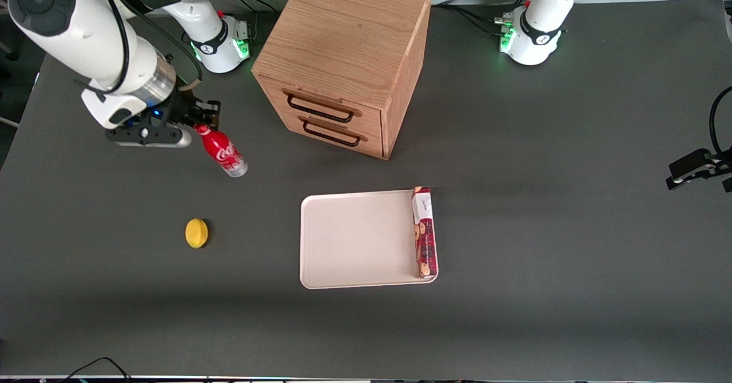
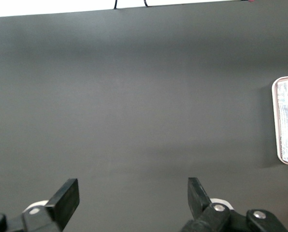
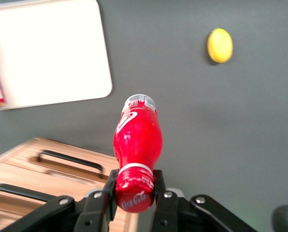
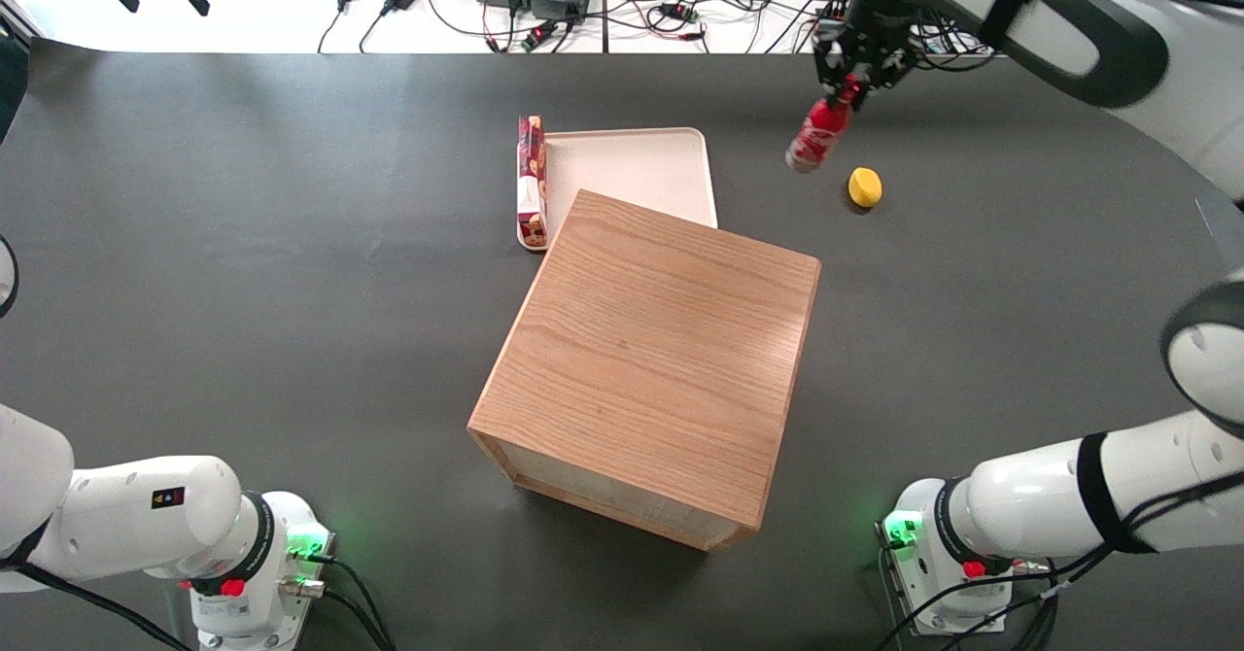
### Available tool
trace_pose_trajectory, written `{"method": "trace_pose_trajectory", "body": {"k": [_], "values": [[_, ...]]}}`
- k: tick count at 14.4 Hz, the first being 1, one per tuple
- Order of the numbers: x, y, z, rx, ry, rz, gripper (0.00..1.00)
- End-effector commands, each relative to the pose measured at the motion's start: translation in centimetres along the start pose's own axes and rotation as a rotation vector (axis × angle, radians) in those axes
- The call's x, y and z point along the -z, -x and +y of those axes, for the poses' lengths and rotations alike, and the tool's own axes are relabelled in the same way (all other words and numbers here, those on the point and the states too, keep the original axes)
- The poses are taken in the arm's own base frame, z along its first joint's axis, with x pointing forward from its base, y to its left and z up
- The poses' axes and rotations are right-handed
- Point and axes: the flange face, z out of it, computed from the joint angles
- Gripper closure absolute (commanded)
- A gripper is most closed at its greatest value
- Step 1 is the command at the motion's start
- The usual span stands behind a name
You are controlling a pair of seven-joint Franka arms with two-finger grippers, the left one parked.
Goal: Place coke bottle on tray
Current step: 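Carry the held bottle over the white tray and lower it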
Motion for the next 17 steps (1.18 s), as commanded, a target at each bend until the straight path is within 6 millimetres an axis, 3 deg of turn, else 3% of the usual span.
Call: {"method": "trace_pose_trajectory", "body": {"k": [1,3,5,7,10,11,12,13,16,17], "values": [[-3.7,-6.2,-5.3,-0.065,-0.045,-0.088,0.93],[-8.1,-9.7,-8.1,-0.112,-0.043,-0.109,0.93],[-14.2,-12.6,-9.3,-0.164,-0.008,-0.123,0.91],[-17.3,-14.2,-10.0,-0.179,-0.044,-0.099,0.91],[-21.2,-15.0,-11.9,-0.238,-0.072,-0.081,0.91],[-21.7,-14.9,-12.2,-0.235,-0.070,-0.083,0.84],[-21.8,-15.0,-12.2,-0.236,-0.070,-0.079,0.29],[-21.7,-15.0,-12.1,-0.226,-0.061,-0.071,0.00],[-19.7,-14.9,-10.7,-0.220,-0.021,-0.065,0.00],[-16.8,-14.5,-9.3,-0.227,-0.008,-0.064,0.00]]}}
